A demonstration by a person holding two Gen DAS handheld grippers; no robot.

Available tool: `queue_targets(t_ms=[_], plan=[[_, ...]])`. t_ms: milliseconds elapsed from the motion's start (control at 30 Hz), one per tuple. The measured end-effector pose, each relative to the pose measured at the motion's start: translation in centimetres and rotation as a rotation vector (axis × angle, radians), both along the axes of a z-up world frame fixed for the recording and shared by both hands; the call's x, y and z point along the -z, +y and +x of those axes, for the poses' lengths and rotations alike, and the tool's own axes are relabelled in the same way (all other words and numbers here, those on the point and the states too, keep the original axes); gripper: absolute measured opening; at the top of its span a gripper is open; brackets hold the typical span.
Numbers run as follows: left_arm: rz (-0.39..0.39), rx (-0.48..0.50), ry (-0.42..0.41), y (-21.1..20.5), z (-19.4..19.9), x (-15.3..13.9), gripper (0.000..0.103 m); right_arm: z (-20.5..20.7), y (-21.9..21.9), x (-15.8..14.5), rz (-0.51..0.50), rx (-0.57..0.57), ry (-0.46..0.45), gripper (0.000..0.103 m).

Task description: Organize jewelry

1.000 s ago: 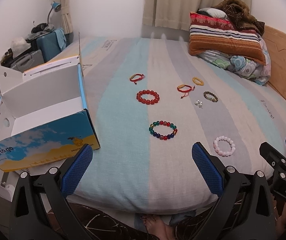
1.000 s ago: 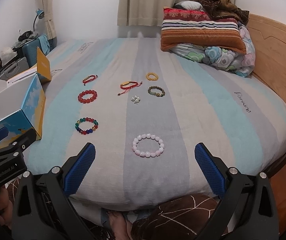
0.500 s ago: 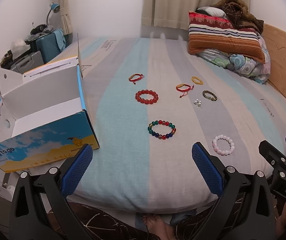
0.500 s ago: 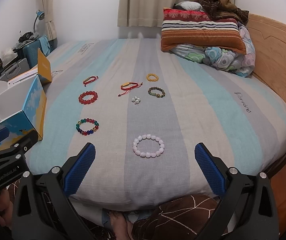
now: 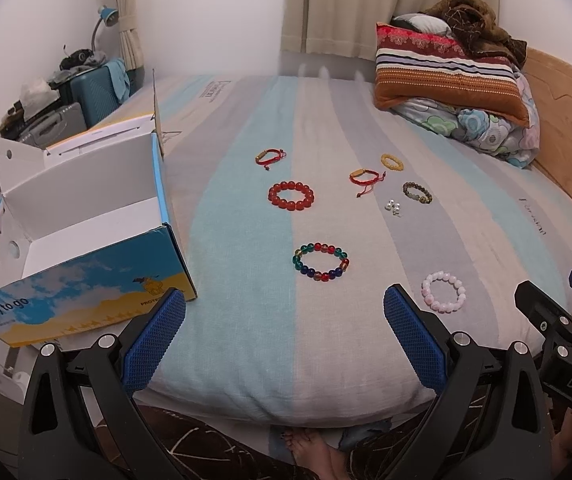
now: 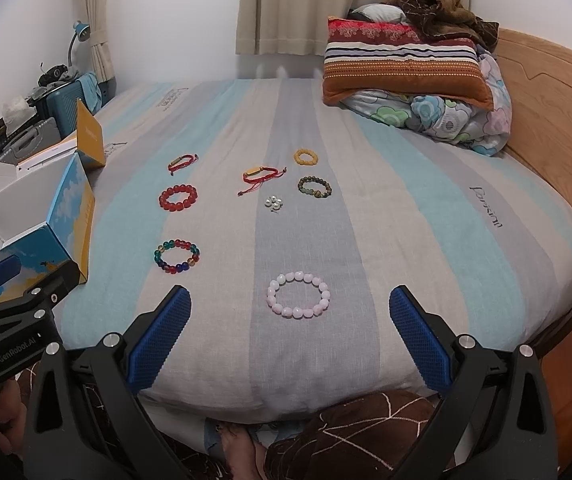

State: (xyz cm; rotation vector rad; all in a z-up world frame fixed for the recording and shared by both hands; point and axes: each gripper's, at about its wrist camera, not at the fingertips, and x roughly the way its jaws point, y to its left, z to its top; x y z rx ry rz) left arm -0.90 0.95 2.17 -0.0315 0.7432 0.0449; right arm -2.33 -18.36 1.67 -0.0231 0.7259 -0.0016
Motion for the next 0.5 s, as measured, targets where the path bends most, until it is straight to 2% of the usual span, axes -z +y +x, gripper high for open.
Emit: queue_targets(t_ms=[300,500], plan=[[-0.001,-0.004,0.030,-0.1,1.5,0.3,0.097,2.3,-0.1,0.1,0.006,-0.006,0.038,0.096],[-0.002,-0.002,0.049,0.0,3.4,1.2,0.097,4.5,-0.1,1.4,0.003,-0.007,0.064,0.096]])
